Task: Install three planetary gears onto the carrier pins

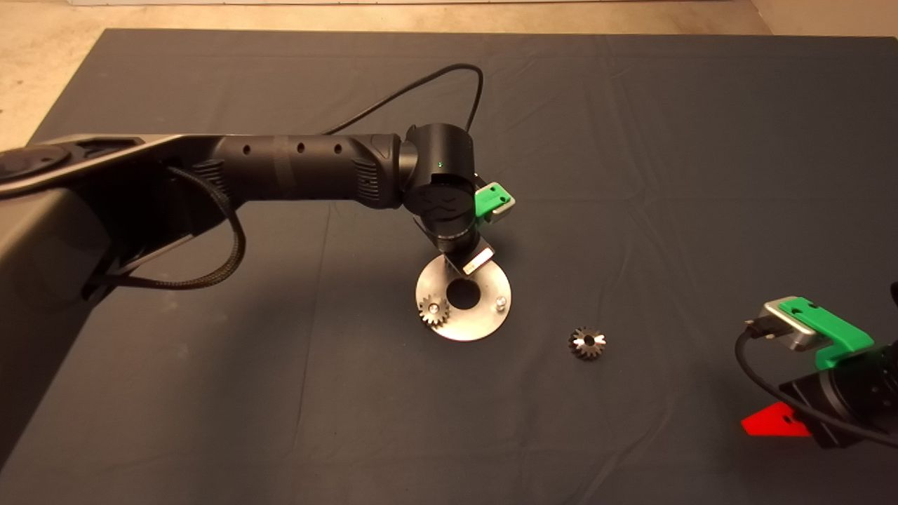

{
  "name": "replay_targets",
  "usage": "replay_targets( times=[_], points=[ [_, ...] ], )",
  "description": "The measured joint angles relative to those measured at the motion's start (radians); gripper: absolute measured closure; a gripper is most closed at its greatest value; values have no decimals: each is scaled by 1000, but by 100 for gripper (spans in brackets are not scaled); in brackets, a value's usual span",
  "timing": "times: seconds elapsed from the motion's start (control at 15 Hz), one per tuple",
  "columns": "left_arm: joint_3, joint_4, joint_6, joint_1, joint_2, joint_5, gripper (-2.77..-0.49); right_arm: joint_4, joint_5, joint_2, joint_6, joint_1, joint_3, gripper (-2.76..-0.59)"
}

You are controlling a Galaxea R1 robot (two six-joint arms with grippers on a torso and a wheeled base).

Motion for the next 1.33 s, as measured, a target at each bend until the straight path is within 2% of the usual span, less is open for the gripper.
replay_targets(
  times=[0.47,0.8,1.13,1.27,1.33],
  points=[
    [26,7,-22,0,-4,1,-81,0,0,0,0,0,0,-175],
    [52,6,-38,-6,-10,4,-106,0,0,0,-3,0,0,-175],
    [60,6,-42,-6,-16,4,-107,0,0,0,-3,0,0,-175],
    [112,6,-63,-6,-41,8,-120,0,0,3,-3,0,0,-175],
    [143,4,-76,-6,-55,20,-123,0,0,12,-3,0,0,-175]
  ],
)
